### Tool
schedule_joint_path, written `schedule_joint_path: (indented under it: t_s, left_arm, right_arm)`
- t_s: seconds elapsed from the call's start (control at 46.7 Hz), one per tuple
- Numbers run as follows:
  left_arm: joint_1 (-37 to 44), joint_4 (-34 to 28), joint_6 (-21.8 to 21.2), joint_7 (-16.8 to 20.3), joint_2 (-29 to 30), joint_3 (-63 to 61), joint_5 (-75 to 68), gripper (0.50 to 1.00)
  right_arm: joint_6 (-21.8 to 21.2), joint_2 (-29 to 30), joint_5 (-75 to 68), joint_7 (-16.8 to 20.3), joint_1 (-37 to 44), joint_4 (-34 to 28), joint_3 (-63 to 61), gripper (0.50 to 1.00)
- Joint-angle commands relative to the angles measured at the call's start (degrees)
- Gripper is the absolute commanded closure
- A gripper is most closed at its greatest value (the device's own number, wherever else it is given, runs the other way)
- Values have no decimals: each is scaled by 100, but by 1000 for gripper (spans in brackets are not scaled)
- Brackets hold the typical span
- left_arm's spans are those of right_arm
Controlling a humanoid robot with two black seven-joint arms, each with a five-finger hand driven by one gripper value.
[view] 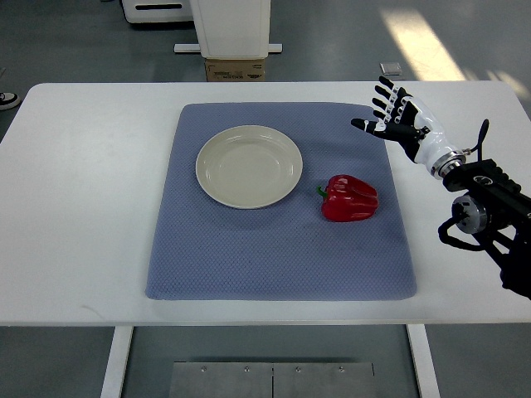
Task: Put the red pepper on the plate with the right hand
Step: 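Reach the right hand down to the red bell pepper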
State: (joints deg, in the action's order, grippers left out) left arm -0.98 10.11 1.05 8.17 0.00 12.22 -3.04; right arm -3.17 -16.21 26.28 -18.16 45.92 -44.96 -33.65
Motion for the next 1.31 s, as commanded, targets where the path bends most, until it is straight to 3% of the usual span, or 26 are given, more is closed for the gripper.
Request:
schedule_joint_path:
  t_s: [0.0,0.342,0.556,0.899,1.284]
  left_arm:
    - [1,0,0,0,0,0,-3,500]
    - [1,0,0,0,0,0,-3,500]
    - [1,0,0,0,0,0,-3,500]
    - [1,0,0,0,0,0,-3,500]
    - [1,0,0,0,0,0,-3,500]
  right_arm:
    - [-9,-198,8,-21,66,-118,297,502]
    - [0,-1156,114,-346,514,-891,1800,502]
    - [0,-1543,359,-399,567,-1568,2047,502]
    - [0,-1912,913,-557,830,-2078,2891,505]
    - [237,-1903,1221,-531,1085,-2034,3471,513]
